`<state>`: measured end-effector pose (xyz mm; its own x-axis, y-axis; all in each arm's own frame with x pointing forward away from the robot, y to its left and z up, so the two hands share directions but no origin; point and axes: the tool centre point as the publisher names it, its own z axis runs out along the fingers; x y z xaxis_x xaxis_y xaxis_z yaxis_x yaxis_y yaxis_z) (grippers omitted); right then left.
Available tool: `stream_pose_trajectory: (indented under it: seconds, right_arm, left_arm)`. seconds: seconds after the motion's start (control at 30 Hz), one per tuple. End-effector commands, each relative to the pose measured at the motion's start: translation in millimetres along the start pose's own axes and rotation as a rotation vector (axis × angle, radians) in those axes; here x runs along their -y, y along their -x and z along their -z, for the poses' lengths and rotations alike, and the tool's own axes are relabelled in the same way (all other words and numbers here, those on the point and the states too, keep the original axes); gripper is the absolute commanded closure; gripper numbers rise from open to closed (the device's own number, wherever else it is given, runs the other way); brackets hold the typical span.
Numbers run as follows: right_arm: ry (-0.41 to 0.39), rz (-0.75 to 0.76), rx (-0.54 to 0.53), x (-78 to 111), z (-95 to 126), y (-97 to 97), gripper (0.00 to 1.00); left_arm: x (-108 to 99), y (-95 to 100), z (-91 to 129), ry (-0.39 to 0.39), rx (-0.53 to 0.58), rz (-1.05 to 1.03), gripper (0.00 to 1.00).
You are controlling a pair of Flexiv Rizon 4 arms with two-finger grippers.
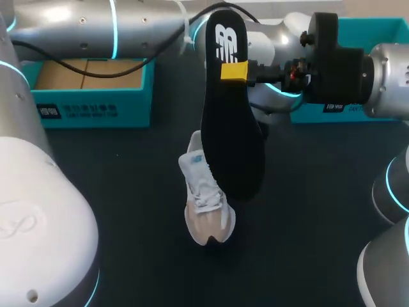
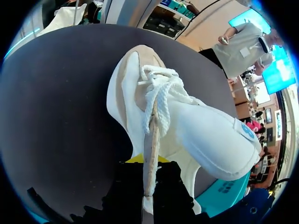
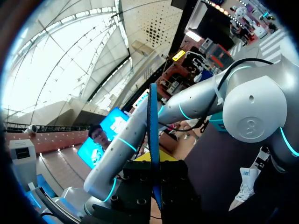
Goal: Take the shoe out of the shoebox, open the shoe tongue, remove and reinsert the insole, then place the shoe into the shoebox
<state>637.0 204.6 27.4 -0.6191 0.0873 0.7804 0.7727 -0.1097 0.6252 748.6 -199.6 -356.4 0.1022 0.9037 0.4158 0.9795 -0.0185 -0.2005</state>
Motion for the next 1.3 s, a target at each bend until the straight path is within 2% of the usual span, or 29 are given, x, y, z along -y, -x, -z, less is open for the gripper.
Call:
stream_pose_trajectory:
  seconds: [0.03,0.23,0.27,0.3,0.37,0.4,0.43,0.47,0.7,0.87,1.13,1.27,1.3]
  right_arm:
    - [0.0,-0.002,0.005,-0.5,-4.2,-0.6,1.0]
    - [0.0,-0.002,0.005,-0.5,-4.2,-0.6,1.0]
    - [0.0,-0.002,0.005,-0.5,-4.2,-0.6,1.0]
    - [0.0,-0.002,0.005,-0.5,-4.2,-0.6,1.0]
    - [0.0,-0.002,0.005,-0.5,-4.2,-0.6,1.0]
    - [0.0,-0.002,0.005,-0.5,-4.2,-0.6,1.0]
    - [0.0,-0.002,0.005,-0.5,-4.2,-0.6,1.0]
    - [0.0,-0.002,0.005,-0.5,-4.2,-0.6,1.0]
    - [0.0,-0.002,0.005,-0.5,-4.2,-0.6,1.0]
    - [0.0,-0.002,0.005,-0.5,-4.2,-0.6,1.0]
    - [0.001,-0.086,0.059,-5.4,24.6,-0.7,1.0]
    - [0.075,-0.122,0.11,-12.1,43.4,1.2,1.0]
    - [0.069,-0.115,0.11,-14.6,46.4,1.6,1.0]
  left_arm:
    - [-2.3,8.5,-5.5,-0.01,-0.021,-0.016,1.0]
    - [-2.0,12.9,-12.1,-0.015,-0.028,-0.016,1.0]
    - [-2.0,13.1,-12.7,-0.015,-0.028,-0.017,0.97]
    - [-2.0,13.3,-12.9,-0.015,-0.024,-0.016,0.73]
    - [-2.0,13.5,-12.5,-0.017,-0.004,-0.015,0.4]
    - [-2.3,12.8,-10.4,-0.037,0.025,-0.02,0.18]
    - [-3.0,12.4,-8.9,-0.049,0.035,-0.023,0.07]
    - [-4.0,12.3,-6.2,-0.052,0.071,-0.016,0.0]
    - [-9.0,13.8,17.6,-0.115,0.22,0.01,0.0]
    - [-9.9,13.8,37.7,-0.127,0.324,0.019,0.0]
    - [-12.4,8.0,73.9,-0.123,0.495,0.03,0.0]
    - [-16.8,-1.7,91.4,-0.131,0.595,0.059,0.0]
    - [-18.3,-5.4,96.0,-0.135,0.632,0.06,0.0]
